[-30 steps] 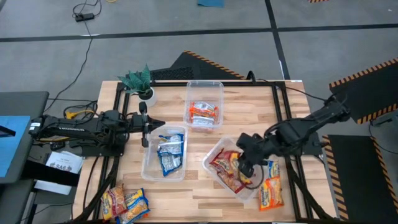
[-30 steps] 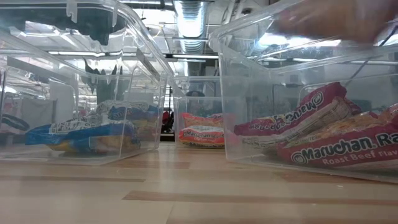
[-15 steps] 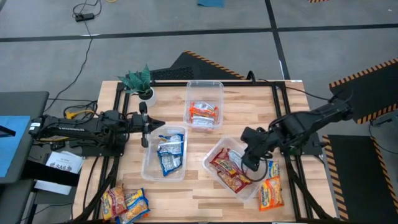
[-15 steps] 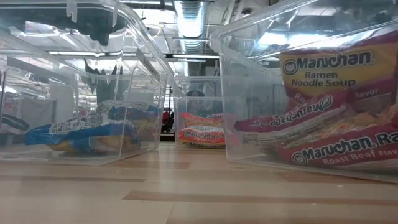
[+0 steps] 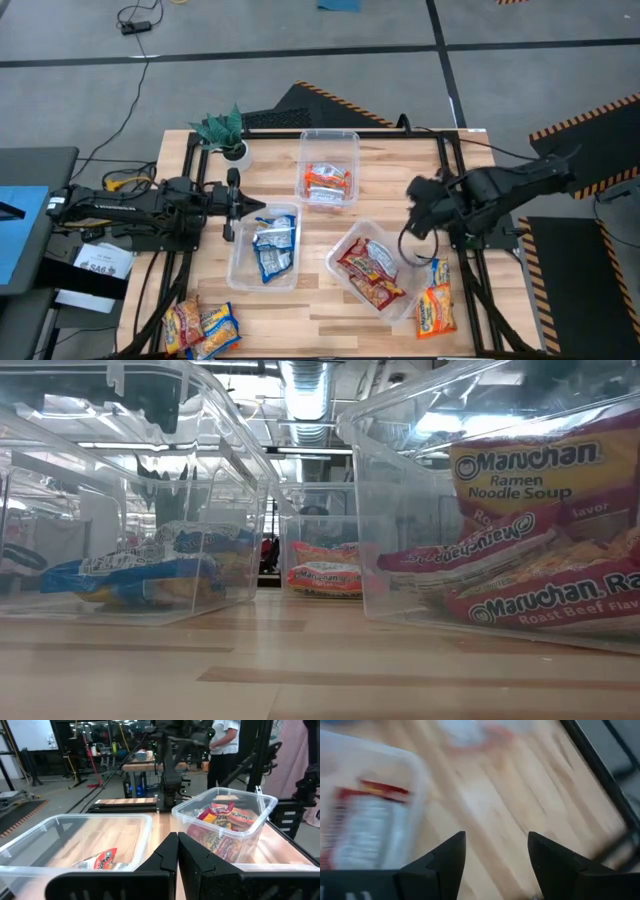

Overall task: Sort Maruchan noodles
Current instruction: Adjust the bottom right transparent bin

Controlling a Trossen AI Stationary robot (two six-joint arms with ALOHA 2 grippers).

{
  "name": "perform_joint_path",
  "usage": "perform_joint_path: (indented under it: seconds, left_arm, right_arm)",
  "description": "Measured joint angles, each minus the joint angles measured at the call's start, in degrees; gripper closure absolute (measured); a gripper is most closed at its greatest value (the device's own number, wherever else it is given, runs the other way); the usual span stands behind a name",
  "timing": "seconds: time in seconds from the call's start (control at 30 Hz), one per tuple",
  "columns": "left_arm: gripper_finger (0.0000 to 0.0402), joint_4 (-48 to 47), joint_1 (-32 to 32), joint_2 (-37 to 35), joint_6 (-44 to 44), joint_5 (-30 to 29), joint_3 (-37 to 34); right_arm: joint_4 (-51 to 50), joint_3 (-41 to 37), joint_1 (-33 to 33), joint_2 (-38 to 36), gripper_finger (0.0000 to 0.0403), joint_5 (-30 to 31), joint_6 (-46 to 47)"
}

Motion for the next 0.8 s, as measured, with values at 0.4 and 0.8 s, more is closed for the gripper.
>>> perform_joint_path:
  seconds: [0.4, 0.8]
  left_arm:
    - [0.0401, -4.19, 0.00, 0.02, -3.42, -0.07, 0.00]
    - [0.0401, -4.22, 0.00, 0.02, -3.41, -0.28, 0.00]
  right_arm:
    - [4.93, -21.02, -0.15, -18.05, 0.0170, -28.27, 19.22]
    - [12.56, -24.27, 19.47, -14.58, 0.0217, -39.82, 40.56]
